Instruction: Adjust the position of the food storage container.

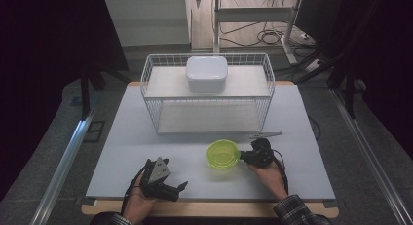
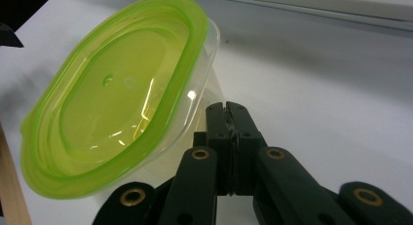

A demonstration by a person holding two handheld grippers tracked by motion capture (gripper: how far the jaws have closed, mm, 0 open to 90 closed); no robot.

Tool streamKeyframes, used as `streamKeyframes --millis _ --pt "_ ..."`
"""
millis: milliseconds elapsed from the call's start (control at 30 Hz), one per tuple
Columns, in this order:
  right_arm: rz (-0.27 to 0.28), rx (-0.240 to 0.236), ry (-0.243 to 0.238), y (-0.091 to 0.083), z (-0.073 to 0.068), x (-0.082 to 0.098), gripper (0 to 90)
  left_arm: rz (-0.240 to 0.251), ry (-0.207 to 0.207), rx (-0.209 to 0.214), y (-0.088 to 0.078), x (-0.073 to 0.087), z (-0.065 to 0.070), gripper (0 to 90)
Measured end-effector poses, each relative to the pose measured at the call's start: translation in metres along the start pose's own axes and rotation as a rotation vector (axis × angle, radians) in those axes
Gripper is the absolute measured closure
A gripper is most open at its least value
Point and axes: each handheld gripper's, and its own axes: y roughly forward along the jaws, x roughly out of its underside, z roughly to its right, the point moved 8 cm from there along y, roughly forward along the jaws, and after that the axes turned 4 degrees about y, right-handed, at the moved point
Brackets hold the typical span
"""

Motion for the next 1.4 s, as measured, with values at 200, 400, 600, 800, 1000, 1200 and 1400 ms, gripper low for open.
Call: streamKeyframes --millis 200,400,600,800,1000,1200,1400 --pt "-0.017 -0.027 -0.024 0.017 -0.015 -0.004 89.1 0.000 0.002 -0.001 0.000 0.000 0.000 0.8" --pt "-0.026 -0.048 -0.041 0.032 -0.028 -0.009 89.1 -0.001 0.007 0.001 -0.002 0.000 0.000 0.8" --pt "-0.031 0.006 -0.121 0.036 -0.032 -0.009 87.8 0.002 0.008 0.003 -0.003 0.000 0.001 0.8" --pt "0.000 0.060 -0.133 0.020 -0.022 -0.014 81.1 0.008 0.003 0.001 -0.005 0.000 0.001 0.8" --pt "0.027 0.129 -0.192 -0.001 -0.016 -0.014 65.4 0.006 -0.002 0.000 -0.007 0.001 -0.001 0.7" --pt "0.039 0.148 -0.220 -0.020 -0.015 -0.011 46.5 0.006 -0.016 -0.021 -0.013 0.006 -0.007 0.6" --pt "0.051 0.142 -0.249 -0.030 -0.018 -0.004 29.7 0.009 -0.026 -0.037 -0.018 0.010 -0.011 0.5"
